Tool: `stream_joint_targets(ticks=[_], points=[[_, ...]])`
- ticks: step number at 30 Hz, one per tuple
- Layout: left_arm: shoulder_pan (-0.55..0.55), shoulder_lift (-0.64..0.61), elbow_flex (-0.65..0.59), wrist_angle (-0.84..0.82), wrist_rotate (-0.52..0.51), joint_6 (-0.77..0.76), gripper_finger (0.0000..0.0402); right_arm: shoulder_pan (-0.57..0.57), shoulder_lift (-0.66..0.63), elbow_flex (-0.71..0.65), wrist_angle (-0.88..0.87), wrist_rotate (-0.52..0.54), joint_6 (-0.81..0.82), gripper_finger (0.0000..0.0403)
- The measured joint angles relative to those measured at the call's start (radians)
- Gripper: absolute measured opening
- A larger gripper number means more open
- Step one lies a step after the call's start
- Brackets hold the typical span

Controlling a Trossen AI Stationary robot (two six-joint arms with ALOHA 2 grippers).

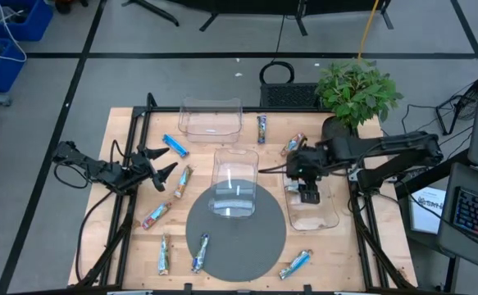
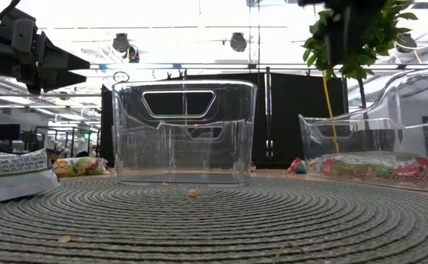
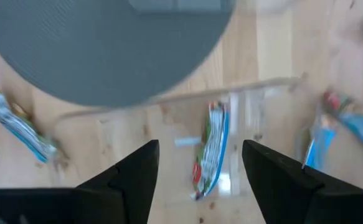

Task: Pick and place Granola Bars by type
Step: Put the red granola bar into the bottom right transparent bin

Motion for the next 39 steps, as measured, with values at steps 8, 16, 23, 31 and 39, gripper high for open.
stream_joint_targets(ticks=[8, 16, 23, 31, 39], points=[[0.0, 0.0, 0.0, 0.0, 0.0, 0.0, 0.0324, 0.0, 0.0, 0.131, 0.067, 0.0, -0.067, 0.024], [0.0, 0.0, 0.0, 0.0, 0.0, 0.0, 0.0324, 0.0, 0.0, 0.219, 0.245, 0.072, -0.223, 0.0243], [0.0, 0.0, 0.0, 0.0, 0.0, 0.0, 0.0324, -0.055, 0.053, 0.347, 0.239, 0.174, -0.534, 0.0238], [0.0, 0.0, 0.0, 0.0, 0.0, 0.0, 0.0324, -0.172, 0.181, 0.519, 0.134, 0.216, -0.72, 0.0238], [0.0, 0.0, 0.0, 0.0, 0.0, 0.0, 0.0324, -0.27, 0.334, 0.656, -0.051, 0.334, -0.834, 0.0238]])
